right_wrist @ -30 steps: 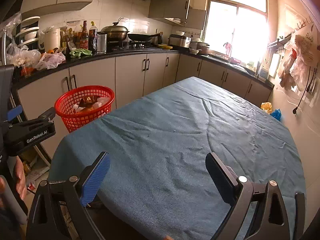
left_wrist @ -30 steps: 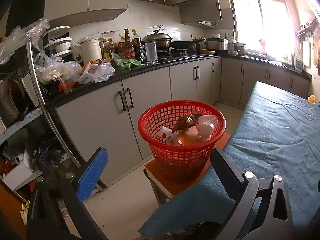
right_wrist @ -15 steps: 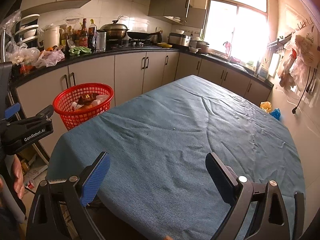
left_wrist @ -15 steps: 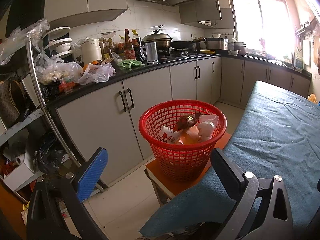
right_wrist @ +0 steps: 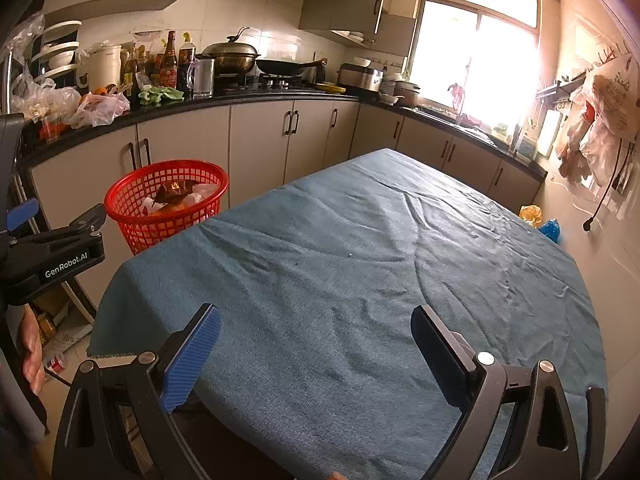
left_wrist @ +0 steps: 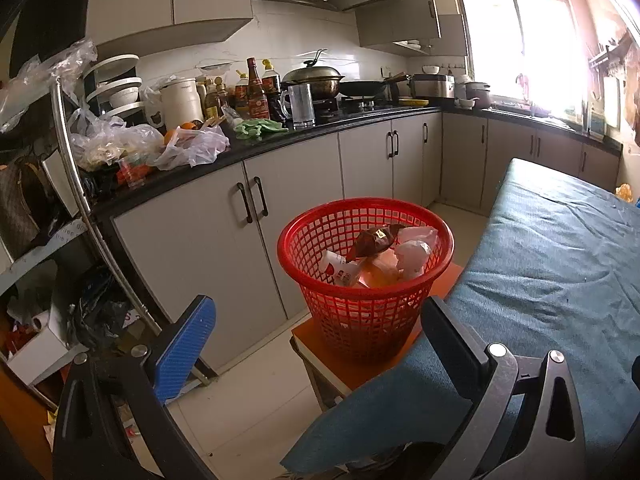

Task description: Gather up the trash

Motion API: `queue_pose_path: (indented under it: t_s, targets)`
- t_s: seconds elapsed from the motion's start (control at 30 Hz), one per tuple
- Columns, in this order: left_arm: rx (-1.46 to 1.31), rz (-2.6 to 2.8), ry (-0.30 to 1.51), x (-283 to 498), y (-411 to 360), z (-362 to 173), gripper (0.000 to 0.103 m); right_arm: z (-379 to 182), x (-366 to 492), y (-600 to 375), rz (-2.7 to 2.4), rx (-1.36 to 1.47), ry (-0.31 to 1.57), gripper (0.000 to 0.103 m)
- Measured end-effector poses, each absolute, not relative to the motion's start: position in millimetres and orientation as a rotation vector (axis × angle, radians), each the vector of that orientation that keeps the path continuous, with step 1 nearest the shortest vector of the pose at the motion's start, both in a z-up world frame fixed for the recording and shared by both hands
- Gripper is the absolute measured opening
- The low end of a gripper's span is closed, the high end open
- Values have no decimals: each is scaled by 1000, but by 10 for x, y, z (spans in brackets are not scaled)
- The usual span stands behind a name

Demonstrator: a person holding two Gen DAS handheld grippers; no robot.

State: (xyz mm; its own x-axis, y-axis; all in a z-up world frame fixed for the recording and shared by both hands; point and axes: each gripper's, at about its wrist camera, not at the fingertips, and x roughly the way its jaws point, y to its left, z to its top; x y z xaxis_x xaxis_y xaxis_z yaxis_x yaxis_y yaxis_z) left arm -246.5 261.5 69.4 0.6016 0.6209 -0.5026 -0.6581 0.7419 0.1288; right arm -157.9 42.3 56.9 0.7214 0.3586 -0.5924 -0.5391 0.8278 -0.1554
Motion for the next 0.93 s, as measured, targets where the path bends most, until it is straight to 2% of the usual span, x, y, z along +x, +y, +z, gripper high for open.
queue_pose_path:
  t_s: [0.73,0.93]
  targets:
    - [-40,734,560,-2428,2584,644,102,531,-1551,423,505,-327,592,98]
    - [-56,616,588,-2272,2459,690,102,517,-1302,181,464,-239,636,98]
